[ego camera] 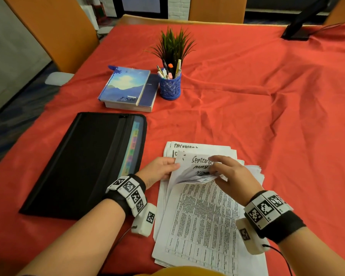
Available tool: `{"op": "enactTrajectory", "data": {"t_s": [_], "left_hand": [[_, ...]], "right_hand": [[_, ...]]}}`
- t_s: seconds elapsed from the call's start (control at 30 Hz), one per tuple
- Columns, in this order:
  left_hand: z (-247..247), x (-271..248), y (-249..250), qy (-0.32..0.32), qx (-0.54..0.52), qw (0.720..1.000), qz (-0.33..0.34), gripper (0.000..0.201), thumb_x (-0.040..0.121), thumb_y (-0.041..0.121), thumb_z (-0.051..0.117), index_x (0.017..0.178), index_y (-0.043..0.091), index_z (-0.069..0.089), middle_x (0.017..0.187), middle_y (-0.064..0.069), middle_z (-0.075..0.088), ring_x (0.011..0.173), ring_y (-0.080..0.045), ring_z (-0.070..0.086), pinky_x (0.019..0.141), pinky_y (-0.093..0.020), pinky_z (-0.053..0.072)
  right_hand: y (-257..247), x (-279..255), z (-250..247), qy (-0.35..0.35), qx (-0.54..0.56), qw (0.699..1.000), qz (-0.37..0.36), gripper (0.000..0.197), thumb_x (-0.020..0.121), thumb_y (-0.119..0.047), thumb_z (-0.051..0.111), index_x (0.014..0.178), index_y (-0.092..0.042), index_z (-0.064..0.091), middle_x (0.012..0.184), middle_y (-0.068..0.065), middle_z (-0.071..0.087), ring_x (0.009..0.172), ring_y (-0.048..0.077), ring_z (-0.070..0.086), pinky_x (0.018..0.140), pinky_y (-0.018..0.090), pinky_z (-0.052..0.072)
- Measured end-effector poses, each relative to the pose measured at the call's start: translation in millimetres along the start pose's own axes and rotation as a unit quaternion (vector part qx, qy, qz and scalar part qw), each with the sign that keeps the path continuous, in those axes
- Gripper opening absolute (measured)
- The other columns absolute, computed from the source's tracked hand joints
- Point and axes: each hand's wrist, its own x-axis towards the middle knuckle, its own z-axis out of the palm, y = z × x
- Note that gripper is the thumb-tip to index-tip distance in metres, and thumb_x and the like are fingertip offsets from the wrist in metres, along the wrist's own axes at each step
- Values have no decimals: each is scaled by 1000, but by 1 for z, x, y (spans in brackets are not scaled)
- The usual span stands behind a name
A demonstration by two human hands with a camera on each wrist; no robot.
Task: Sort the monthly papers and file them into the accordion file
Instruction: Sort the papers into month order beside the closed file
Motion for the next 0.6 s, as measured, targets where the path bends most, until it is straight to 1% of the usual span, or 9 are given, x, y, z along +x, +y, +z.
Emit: {"op": "enactTrajectory", "data": {"t_s": [0.07,0.13,0.2,0.23,0.27,0.33,0.4,0.5,0.6], "left_hand": [[2,3,1,33,39,998,19,16,96,8,50,85,-2,55,74,-15,49,50,-3,46,48,-14,37],[4,3,6,70,62,995,38,18,92,5,55,74,0,54,67,-8,45,51,-3,46,51,-12,42],[3,4,10,96,63,991,62,20,87,4,63,69,0,56,61,-8,50,57,-10,48,58,-17,46],[3,5,12,104,47,991,70,16,83,4,67,70,-2,60,64,-13,58,62,-15,52,63,-23,48],[3,5,14,105,30,991,78,12,81,3,69,75,-6,63,74,-23,65,69,-22,56,69,-31,49],[2,6,17,113,8,990,83,22,76,2,73,89,-13,64,94,-34,65,82,-28,58,79,-40,48],[2,7,18,122,-4,989,87,28,74,0,74,95,-14,63,95,-29,68,84,-28,61,82,-42,51],[1,7,18,132,-27,988,82,22,75,-5,71,95,-5,66,84,-6,73,78,-18,67,76,-32,56],[0,8,13,128,-52,987,84,22,81,-3,66,102,5,65,93,-5,71,81,-12,68,75,-23,57]], "right_hand": [[-1,-1,-1,-3,3,1000,-1,33,57,12,73,82,-8,66,108,10,65,92,26,65,78,29,49],[-2,1,-3,0,-2,1000,-1,31,58,12,73,82,-7,66,112,12,64,97,28,63,81,30,47],[-2,4,-5,3,-6,1000,-5,28,60,11,73,81,-7,66,115,14,62,100,31,61,85,32,44],[-1,7,-6,3,-8,1000,-9,27,61,11,73,80,-7,65,115,14,62,100,32,60,85,33,44],[-1,9,-6,3,-8,1000,-13,26,61,11,73,79,-7,65,114,14,62,100,32,60,85,34,44],[-1,12,-6,3,-4,1000,-15,26,62,10,74,80,-8,66,112,13,63,98,31,62,85,33,45],[-2,12,-6,4,0,1000,-9,27,62,10,73,81,-8,66,112,12,63,98,30,63,82,33,48],[-6,8,-5,3,2,1000,-14,28,61,11,72,82,-7,66,114,12,62,101,29,62,82,34,50],[-9,3,-4,-6,2,1000,-22,28,60,10,73,81,-8,65,114,11,63,100,28,63,82,32,49]]}}
